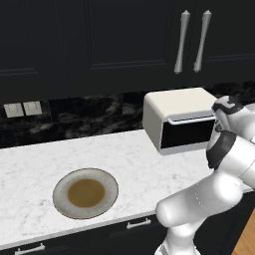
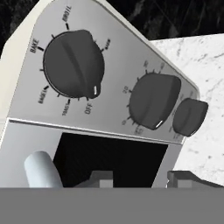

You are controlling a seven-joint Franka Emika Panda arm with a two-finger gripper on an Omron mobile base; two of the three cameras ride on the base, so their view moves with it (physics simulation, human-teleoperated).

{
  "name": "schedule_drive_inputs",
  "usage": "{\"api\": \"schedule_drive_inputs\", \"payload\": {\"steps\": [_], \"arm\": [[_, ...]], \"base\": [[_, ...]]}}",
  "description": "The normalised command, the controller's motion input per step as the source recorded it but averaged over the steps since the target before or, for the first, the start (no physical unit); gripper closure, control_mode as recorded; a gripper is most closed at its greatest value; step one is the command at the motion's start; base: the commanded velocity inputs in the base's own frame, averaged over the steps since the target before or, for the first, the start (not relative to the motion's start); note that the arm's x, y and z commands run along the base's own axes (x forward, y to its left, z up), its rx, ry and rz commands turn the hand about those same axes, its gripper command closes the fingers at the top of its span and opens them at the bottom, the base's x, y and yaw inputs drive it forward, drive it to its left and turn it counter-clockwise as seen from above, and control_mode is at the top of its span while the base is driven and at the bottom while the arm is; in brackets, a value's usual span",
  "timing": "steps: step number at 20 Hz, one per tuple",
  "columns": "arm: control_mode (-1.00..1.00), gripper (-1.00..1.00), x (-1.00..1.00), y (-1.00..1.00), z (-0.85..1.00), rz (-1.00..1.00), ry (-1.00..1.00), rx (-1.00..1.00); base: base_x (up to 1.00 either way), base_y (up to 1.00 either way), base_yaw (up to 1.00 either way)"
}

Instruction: Pick up the kebab skewer and baguette bread, and place them inside the toaster oven. Close the toaster oven door and start by setting the timer.

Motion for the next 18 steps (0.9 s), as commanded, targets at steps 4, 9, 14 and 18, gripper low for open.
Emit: {"api": "schedule_drive_inputs", "payload": {"steps": [4,9,14,18], "arm": [[-1.00,-1.00,-0.14,0.00,0.18,0.00,0.06,0.01],[-1.00,-1.00,-0.14,0.00,0.24,0.00,0.03,0.00],[-1.00,-1.00,-0.18,0.00,0.07,0.00,0.03,0.00],[-1.00,-1.00,-0.40,-0.05,0.00,0.02,0.00,0.00]], "base": [[0.00,0.00,0.00],[0.00,0.00,0.00],[0.00,0.00,0.00],[0.00,0.00,0.00]]}}
